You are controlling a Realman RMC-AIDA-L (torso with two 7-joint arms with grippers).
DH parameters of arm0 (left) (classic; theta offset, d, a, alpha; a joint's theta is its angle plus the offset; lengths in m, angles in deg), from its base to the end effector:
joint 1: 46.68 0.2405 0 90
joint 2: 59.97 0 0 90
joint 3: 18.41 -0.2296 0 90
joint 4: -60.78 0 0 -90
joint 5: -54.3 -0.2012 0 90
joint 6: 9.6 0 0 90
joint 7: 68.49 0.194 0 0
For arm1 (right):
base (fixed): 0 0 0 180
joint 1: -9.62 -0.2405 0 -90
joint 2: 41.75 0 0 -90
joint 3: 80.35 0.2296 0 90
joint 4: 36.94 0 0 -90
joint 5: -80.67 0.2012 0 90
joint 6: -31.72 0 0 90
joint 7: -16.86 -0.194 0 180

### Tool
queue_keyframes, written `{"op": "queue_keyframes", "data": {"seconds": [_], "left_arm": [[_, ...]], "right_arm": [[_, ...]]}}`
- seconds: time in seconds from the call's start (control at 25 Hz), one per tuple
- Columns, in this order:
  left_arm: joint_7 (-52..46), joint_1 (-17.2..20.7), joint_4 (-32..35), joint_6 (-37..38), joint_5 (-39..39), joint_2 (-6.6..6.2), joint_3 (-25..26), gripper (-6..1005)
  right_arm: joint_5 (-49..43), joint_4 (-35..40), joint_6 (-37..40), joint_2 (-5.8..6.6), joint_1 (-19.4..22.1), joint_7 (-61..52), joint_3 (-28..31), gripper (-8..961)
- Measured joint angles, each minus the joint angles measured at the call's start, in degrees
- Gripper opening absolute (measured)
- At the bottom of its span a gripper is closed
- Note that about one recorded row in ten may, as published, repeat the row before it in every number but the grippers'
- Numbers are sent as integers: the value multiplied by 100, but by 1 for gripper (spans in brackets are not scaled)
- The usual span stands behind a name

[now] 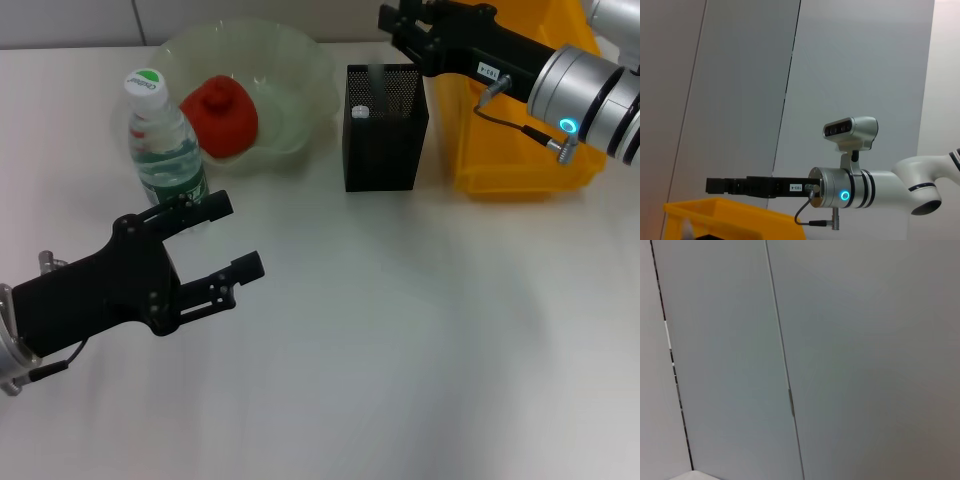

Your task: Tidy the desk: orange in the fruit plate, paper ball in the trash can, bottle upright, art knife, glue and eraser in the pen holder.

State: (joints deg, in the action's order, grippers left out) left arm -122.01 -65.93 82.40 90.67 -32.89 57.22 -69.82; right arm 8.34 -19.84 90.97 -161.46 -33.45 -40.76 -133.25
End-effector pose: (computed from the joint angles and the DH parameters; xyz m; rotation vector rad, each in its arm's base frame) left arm -0.2173 0.2599 -0.0273 -2.5390 -0.4066 -1.1830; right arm 0.1625 0.4323 -0.0466 -2.2508 0.5582 0.8877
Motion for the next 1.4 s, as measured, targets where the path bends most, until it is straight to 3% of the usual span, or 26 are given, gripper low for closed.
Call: {"op": "queue_keyframes", "data": {"seconds": [0.04, 0.28, 0.4, 0.68, 1.04, 1.2, 1.36, 1.4], "left_arm": [[0, 0, 0, 0, 0, -2, 0, 783], [-15, 10, 0, -73, -30, -48, -10, 783], [-48, 39, -1, -117, -52, -116, -48, 783], [-96, 240, -9, -204, -199, -316, -38, 783], [-150, 321, -1, -212, -312, -412, -21, 783], [-150, 315, 44, -180, -335, -432, -18, 783], [-150, 271, 18, -162, -339, -480, -25, 783], [-157, 246, 16, -153, -340, -483, -32, 783]], "right_arm": [[-1, -3, -14, 0, -4, 1, 0, 168], [-37, -5, -19, 0, -21, 3, -6, 406], [-39, -5, -22, 0, -23, 4, -9, 579], [-8, -4, -12, 0, -10, 165, 3, 575], [-2, 43, 256, 29, 46, 199, 18, 592], [6, 314, 642, 31, 297, 44, 57, 603], [-15, 567, 1165, 54, 567, -231, 27, 803], [-93, 819, 1512, 64, 769, -413, 15, 806]]}}
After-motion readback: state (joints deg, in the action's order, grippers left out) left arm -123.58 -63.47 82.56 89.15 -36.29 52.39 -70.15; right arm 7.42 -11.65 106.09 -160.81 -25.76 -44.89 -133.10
